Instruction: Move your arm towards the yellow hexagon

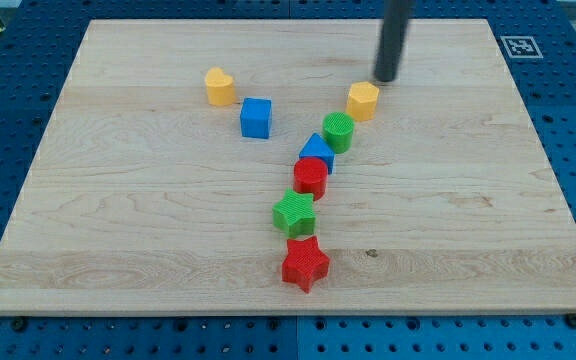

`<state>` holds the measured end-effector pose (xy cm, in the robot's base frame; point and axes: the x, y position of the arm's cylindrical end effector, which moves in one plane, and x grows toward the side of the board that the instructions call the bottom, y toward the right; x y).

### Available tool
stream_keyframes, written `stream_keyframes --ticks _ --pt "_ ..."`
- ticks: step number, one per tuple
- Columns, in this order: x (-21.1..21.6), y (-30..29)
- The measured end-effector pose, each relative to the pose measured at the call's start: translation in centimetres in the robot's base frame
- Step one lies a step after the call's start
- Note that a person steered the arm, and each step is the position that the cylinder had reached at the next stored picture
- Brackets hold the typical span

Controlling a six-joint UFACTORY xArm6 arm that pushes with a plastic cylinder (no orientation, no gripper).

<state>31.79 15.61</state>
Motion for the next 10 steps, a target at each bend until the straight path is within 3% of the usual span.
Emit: stream_keyframes --ticks 1,2,3,4,10 --pt "4.5 3.7" --pt "9.4 3.2" --pt "10.9 -0.6" --pt "10.9 -4.6" --pt "9.5 -6.1"
